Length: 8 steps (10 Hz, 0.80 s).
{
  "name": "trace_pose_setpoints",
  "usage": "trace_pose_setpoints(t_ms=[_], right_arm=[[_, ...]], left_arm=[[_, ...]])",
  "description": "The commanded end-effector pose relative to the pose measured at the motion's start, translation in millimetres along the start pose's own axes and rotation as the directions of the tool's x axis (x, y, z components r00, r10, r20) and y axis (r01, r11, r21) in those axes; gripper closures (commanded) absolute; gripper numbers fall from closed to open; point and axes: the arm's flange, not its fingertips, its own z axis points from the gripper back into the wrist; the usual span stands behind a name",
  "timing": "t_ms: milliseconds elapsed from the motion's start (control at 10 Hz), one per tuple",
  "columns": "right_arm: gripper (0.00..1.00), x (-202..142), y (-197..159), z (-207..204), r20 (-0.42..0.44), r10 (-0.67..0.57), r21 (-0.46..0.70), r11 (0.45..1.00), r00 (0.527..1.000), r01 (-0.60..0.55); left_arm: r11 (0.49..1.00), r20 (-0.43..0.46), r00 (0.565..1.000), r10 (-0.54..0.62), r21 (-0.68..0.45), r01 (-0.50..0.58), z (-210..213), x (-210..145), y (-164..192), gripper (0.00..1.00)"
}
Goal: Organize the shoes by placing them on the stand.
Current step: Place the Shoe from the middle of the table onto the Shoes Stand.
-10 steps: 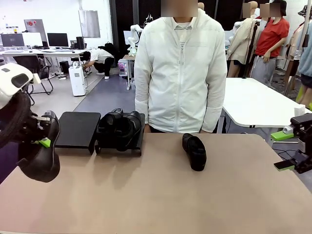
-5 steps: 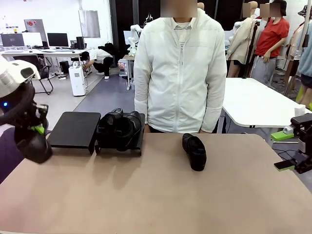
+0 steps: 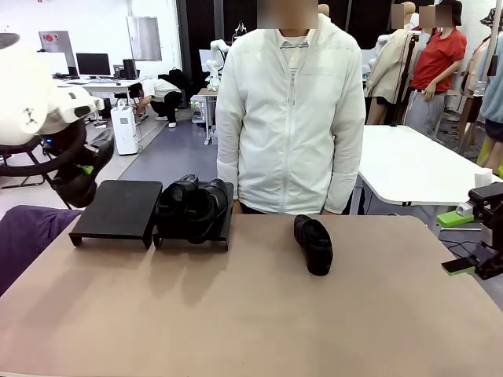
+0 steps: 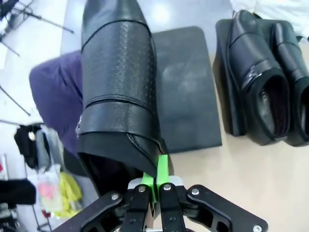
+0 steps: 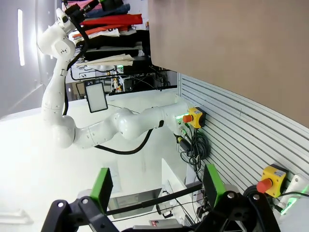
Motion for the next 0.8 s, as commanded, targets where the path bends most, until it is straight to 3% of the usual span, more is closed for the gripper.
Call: trace_pose_setpoints(t_ms=[0, 300, 500, 700], right_arm=[[0.00, 1, 1, 3, -0.004, 0.026, 0.003, 1.000, 1.000, -0.026], [0.00, 1, 1, 3, -0.004, 0.026, 0.003, 1.000, 1.000, -0.026], [0.00, 1, 1, 3, -0.004, 0.026, 0.003, 1.000, 1.000, -0.026], [0.00, 1, 1, 3, -0.004, 0.026, 0.003, 1.000, 1.000, -0.026]], left_arm=[[0.999, -0.039, 0.998, 0.041, -0.001, -0.041, 5, -7, 11, 1.00], [1.000, -0.022, 1.000, 0.006, -0.005, -0.007, -4, -3, 0, 1.00], [0.999, -0.028, 0.999, -0.019, 0.031, 0.020, -51, 8, 4, 1.00], [0.995, 0.039, 0.999, 0.011, 0.099, -0.015, -83, 17, 4, 1.00]])
